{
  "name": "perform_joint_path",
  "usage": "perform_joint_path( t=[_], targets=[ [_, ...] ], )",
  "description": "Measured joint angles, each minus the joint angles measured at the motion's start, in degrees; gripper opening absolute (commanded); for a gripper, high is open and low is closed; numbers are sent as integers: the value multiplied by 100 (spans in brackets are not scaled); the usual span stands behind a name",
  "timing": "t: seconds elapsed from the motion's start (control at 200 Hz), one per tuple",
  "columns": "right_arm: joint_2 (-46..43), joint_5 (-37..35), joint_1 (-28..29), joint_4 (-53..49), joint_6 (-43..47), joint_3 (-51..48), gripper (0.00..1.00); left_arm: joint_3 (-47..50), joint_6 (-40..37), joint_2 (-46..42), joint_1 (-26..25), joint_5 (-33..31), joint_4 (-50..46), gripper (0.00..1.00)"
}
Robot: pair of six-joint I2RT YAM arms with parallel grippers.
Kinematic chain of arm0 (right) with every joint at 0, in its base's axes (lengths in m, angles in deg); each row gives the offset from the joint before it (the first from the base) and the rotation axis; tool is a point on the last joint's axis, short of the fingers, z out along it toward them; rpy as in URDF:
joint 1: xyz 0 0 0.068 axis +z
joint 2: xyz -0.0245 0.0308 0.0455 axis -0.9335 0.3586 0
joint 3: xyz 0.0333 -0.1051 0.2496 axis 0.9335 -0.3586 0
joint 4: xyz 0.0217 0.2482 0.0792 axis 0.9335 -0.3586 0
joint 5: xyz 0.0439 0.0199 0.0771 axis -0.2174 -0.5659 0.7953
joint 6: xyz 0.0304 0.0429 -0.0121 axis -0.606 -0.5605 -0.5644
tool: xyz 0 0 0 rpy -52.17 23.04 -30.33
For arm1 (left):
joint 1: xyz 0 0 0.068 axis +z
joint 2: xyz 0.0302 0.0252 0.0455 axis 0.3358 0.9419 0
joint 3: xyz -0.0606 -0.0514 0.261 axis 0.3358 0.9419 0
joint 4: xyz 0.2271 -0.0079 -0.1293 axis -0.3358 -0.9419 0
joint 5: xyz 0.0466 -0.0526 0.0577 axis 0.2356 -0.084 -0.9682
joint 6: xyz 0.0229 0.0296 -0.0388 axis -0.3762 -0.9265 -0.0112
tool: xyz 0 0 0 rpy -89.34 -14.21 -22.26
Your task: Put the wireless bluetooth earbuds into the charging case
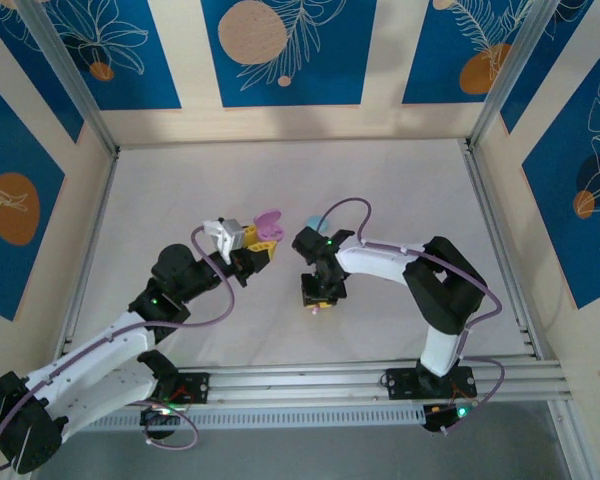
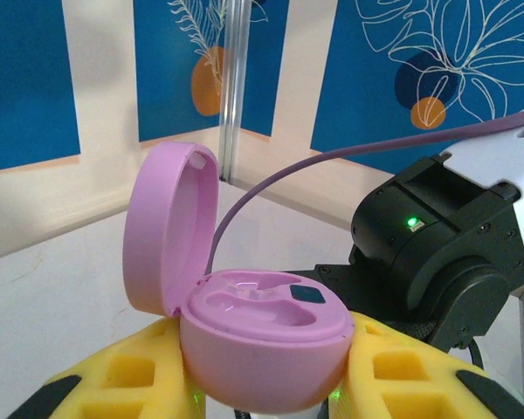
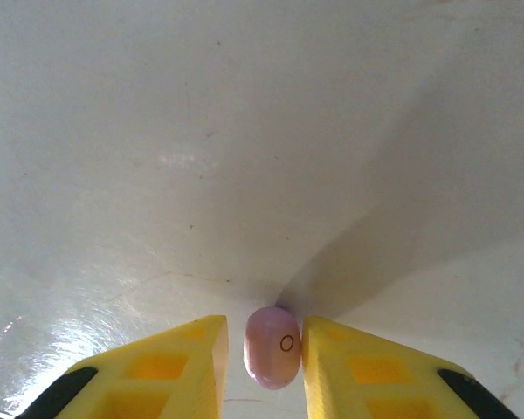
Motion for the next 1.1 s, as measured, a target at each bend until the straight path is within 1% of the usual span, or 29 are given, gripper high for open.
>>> perform_joint_path(
  t=[0.51, 0.755, 1.1],
  targets=[
    [236, 48, 133, -120, 87, 280, 32, 0, -2, -114, 0, -68, -125, 21],
    [483, -118, 221, -328, 153, 525, 34, 0, 0, -114, 0, -70, -125, 21],
    [603, -234, 323, -514, 247, 693, 28, 0, -2, -114, 0, -74, -127, 22]
  ],
)
